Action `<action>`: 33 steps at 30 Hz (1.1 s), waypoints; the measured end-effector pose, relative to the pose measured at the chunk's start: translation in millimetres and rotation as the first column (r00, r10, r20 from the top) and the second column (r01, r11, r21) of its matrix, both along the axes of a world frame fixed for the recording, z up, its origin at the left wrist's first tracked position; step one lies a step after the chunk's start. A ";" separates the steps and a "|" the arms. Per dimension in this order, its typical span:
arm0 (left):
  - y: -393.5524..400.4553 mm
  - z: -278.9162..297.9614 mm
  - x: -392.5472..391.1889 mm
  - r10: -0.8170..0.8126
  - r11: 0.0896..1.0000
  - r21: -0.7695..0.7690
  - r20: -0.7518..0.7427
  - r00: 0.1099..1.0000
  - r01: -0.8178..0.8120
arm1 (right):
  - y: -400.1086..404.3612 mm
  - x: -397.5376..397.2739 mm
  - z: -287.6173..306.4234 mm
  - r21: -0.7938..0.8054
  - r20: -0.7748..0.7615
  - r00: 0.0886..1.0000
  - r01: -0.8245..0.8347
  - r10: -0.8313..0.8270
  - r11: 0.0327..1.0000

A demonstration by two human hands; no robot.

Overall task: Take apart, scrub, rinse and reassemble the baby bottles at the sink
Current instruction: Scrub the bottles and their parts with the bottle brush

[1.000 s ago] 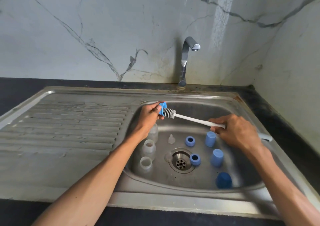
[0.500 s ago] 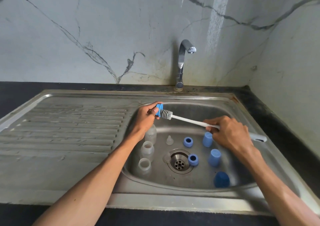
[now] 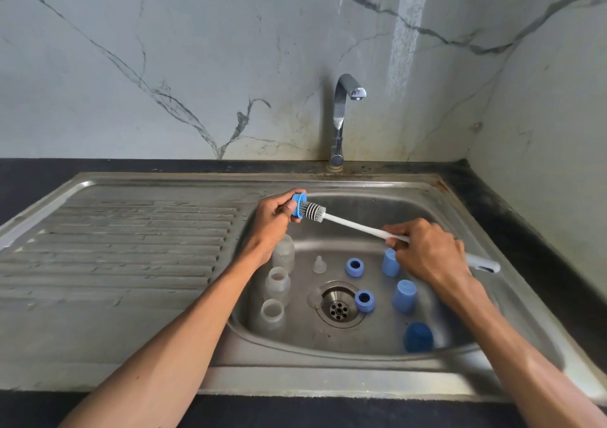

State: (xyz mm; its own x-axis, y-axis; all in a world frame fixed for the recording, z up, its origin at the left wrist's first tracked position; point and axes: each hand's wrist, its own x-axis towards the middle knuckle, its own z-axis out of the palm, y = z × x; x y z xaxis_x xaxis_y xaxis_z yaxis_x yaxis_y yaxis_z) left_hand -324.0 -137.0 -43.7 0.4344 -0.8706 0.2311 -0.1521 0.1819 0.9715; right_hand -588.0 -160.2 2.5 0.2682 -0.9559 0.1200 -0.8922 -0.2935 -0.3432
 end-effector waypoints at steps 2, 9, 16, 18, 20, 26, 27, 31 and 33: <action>0.6 0.8 2.4 0.022 1.000 -0.013 -0.030 0.999 -0.022 | 0.2 -0.1 3.3 -0.010 -0.013 0.998 -0.062 0.062 0.998; -2.8 -1.6 1.9 -0.029 1.000 -0.011 0.014 0.999 0.029 | 4.3 -6.0 12.4 -0.136 0.049 0.999 -0.009 0.016 0.991; -2.9 1.1 1.7 0.077 0.997 -0.022 -0.091 0.993 -0.079 | 1.9 0.4 0.8 0.048 0.030 0.999 -0.025 0.024 0.999; -4.7 0.8 2.7 0.102 0.994 -0.031 -0.156 0.982 -0.108 | 1.1 -3.9 4.9 0.045 0.064 0.997 -0.043 0.040 0.998; -7.1 0.0 3.4 0.116 0.992 -0.028 -0.221 0.968 -0.125 | 1.4 -4.6 6.6 0.030 0.116 0.992 -0.047 0.044 0.998; -5.2 8.5 -2.8 0.015 0.998 -0.053 -0.474 0.880 -0.045 | 2.3 3.7 1.2 0.027 0.178 0.977 -0.122 0.116 0.992; -4.7 9.6 -1.9 0.027 0.997 -0.051 -0.489 0.872 -0.059 | 2.2 3.5 1.0 0.018 0.183 0.976 -0.125 0.119 0.992; -3.4 6.0 -0.8 0.064 0.995 -0.045 -0.361 0.930 -0.086 | 1.9 4.3 -2.5 0.008 0.189 0.973 -0.134 0.130 0.991; -4.8 3.6 -2.3 0.054 0.995 -0.075 -0.233 0.971 -0.073 | 1.6 4.2 -4.4 0.020 0.203 0.971 -0.136 0.129 0.991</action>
